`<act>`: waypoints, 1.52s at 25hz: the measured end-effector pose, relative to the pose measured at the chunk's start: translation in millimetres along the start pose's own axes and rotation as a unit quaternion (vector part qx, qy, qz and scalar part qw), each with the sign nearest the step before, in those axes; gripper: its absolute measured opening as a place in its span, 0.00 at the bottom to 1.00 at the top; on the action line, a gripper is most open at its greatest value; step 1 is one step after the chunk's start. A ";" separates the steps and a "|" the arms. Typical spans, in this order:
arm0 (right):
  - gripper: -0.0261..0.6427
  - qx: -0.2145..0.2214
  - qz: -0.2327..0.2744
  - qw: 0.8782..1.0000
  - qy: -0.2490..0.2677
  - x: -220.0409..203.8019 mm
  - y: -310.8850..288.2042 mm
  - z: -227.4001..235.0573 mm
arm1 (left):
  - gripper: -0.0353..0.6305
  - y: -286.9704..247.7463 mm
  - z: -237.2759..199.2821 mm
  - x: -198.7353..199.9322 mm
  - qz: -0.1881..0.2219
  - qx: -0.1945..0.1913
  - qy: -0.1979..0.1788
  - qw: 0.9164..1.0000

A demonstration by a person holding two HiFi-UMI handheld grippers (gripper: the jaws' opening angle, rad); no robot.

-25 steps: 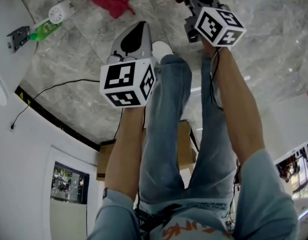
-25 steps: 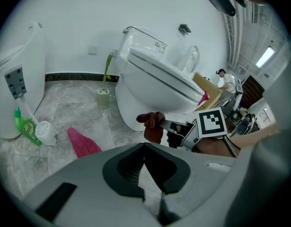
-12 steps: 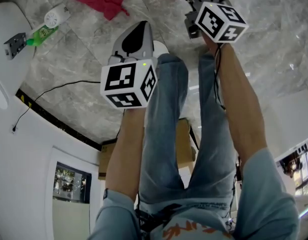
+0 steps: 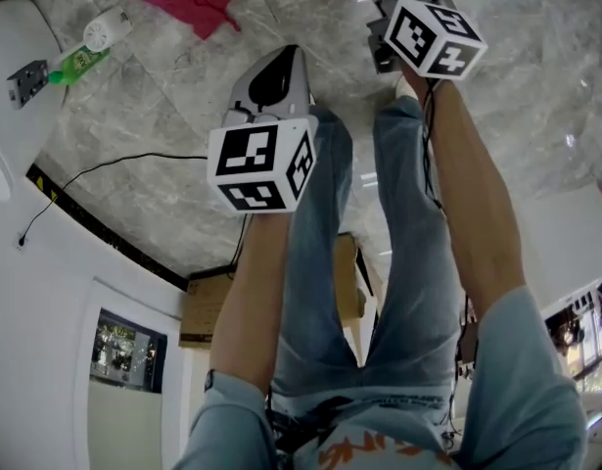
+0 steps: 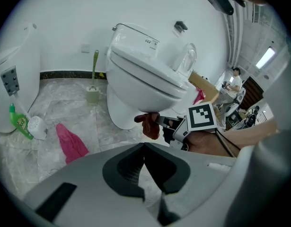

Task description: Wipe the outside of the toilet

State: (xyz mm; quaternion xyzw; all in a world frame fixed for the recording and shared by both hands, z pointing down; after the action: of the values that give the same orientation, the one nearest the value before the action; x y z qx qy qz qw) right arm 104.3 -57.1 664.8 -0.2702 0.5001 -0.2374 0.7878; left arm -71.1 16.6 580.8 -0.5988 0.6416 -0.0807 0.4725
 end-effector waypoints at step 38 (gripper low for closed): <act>0.11 -0.018 -0.002 1.000 0.012 168.2 176.6 135.1 | 0.04 -21.4 221.4 85.7 0.069 0.001 -0.005 0.998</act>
State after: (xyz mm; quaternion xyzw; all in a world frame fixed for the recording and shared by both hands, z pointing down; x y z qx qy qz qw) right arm 311.4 -9.1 484.5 -0.2822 0.5136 -0.2330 0.7760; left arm 113.3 40.8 431.8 -0.5532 0.6789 -0.0450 0.4807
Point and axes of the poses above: the fingertips, and each gripper's own axes: y backward along the fingers, z to its right, x out of its top, the point moved 4 cm from there along y, backward along the fingers, and after that the axes turned 11 degrees about -x, right-handed, at the moved point
